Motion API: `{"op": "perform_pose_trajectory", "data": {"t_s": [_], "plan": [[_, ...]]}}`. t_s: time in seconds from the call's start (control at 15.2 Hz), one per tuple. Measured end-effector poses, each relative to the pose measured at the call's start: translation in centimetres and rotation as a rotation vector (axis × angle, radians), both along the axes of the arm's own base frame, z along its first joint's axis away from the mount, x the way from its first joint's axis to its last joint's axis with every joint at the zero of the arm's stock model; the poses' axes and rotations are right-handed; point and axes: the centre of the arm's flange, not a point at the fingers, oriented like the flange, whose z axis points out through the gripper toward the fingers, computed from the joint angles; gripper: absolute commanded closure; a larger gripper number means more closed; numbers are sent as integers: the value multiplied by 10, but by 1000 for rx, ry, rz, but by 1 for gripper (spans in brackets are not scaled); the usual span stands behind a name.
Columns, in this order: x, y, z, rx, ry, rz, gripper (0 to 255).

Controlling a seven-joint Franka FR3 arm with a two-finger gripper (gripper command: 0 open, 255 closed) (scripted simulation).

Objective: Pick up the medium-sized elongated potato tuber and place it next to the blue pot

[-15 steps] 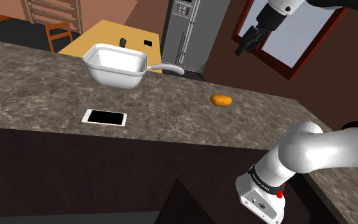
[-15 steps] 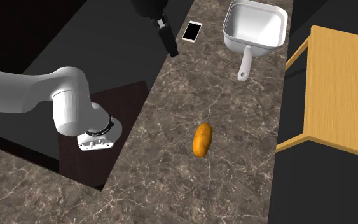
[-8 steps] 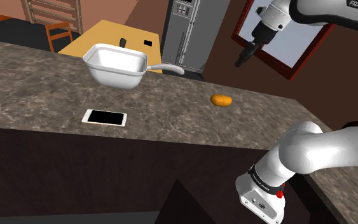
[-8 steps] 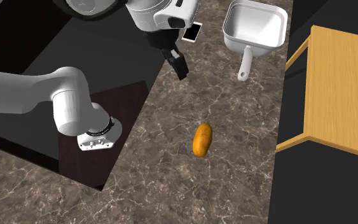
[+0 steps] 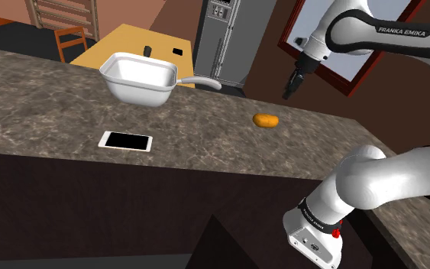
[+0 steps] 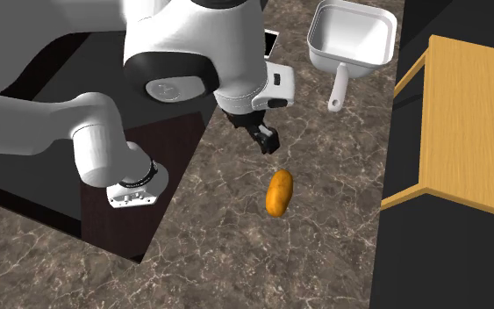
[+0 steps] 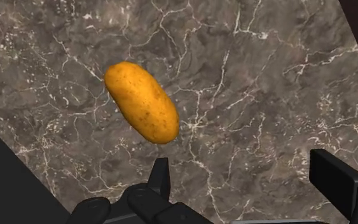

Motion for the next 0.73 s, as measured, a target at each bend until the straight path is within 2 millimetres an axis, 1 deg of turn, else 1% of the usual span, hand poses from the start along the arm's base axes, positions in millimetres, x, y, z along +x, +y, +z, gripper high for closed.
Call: {"op": "perform_pose_trajectory", "data": {"t_s": [0.2, 0.26, 0.73], "plan": [[17, -24, -26, -1, 37, 93, 0], [21, -35, -40, -1, 51, 123, 0], [49, -90, -112, -3, 136, 340, 0]]}}
